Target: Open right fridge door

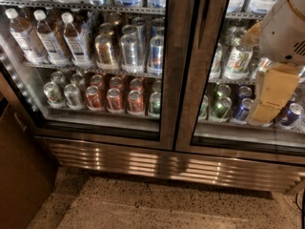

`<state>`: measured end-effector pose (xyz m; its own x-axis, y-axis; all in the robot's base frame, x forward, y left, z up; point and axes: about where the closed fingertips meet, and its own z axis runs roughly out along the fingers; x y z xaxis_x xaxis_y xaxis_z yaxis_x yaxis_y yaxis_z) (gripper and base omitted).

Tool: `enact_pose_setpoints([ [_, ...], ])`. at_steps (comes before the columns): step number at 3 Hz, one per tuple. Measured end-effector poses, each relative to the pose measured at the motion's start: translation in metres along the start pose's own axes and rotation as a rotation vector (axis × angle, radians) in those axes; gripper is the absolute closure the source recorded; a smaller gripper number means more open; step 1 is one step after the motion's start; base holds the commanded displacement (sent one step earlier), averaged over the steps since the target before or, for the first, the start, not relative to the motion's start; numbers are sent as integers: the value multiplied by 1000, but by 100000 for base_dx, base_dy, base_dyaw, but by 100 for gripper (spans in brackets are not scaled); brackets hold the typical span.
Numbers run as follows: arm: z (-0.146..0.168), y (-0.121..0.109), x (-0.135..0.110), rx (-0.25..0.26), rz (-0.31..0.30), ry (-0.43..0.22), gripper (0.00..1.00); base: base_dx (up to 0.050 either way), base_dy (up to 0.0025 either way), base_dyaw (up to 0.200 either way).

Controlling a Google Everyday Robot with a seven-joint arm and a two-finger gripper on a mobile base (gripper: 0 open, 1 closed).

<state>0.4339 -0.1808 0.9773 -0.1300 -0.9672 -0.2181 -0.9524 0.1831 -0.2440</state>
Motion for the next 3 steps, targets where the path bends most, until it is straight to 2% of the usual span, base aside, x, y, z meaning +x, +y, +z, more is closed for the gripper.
enact_pose_setpoints([
  [2, 6, 20, -45, -5, -101, 4, 0, 0, 0, 0],
  [3, 6, 20, -45, -5, -101, 4, 0, 0, 0, 0],
])
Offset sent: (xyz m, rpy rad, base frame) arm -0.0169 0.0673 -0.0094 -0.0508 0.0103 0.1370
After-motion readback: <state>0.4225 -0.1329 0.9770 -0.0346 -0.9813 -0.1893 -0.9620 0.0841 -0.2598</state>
